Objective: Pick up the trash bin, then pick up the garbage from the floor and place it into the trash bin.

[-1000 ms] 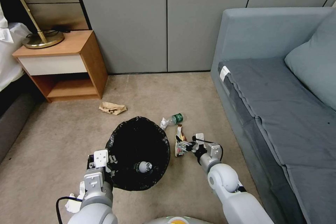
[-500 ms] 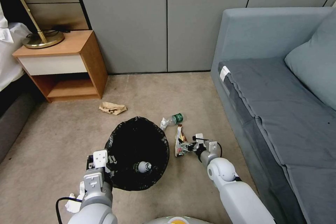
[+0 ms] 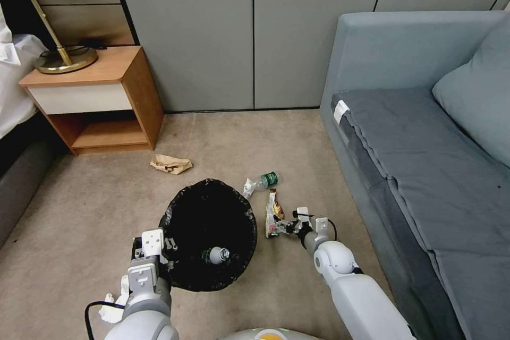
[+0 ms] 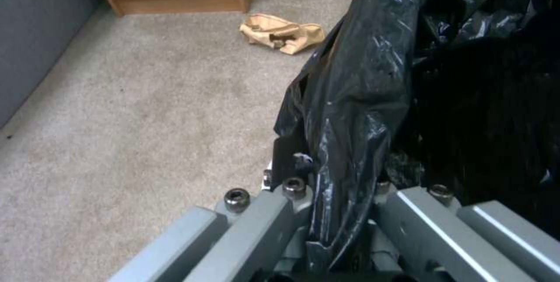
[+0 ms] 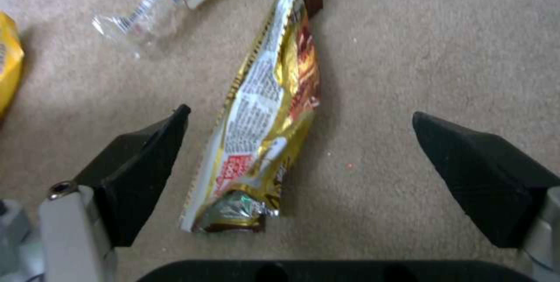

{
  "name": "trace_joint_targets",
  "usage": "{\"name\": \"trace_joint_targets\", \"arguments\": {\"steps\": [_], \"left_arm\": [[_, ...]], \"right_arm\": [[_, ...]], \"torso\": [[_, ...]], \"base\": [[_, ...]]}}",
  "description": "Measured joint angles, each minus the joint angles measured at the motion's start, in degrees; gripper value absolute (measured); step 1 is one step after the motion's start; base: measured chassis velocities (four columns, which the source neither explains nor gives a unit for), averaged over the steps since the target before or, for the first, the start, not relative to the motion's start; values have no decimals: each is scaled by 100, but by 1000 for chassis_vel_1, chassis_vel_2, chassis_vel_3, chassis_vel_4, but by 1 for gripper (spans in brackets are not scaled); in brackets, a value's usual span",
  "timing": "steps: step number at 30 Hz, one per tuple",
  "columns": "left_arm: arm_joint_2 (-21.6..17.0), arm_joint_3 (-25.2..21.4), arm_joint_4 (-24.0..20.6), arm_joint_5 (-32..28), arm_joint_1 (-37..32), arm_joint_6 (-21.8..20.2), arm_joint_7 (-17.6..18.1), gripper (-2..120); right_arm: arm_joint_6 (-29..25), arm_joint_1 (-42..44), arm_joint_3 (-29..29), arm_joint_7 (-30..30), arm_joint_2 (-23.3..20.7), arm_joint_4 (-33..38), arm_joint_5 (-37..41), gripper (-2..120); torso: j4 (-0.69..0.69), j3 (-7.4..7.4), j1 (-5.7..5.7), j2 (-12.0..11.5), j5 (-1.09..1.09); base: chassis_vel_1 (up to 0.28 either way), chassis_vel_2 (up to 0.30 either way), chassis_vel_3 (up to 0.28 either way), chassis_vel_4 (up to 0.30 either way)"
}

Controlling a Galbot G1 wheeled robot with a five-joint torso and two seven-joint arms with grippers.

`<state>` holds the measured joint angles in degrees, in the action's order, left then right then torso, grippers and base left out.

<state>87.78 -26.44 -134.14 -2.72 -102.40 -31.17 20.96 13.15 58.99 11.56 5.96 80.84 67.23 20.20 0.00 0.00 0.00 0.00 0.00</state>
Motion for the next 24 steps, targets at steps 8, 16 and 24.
{"name": "trace_joint_targets", "arguments": {"steps": [8,16,24], "left_arm": [[8,16,-7,12,-18,18,5,1],[15,28,-14,23,-29,24,6,1],[20,34,-14,30,-39,36,18,1]], "right_arm": [[-123,-67,19,65,108,-381,-214,90],[-244,-151,42,121,169,-698,-359,90],[-322,-200,44,180,188,-827,-451,72]], "torso": [[0,0,0,0,0],[0,0,0,0,0],[1,0,0,0,0]], "base": [[0,0,0,0],[0,0,0,0],[0,0,0,0]]}}
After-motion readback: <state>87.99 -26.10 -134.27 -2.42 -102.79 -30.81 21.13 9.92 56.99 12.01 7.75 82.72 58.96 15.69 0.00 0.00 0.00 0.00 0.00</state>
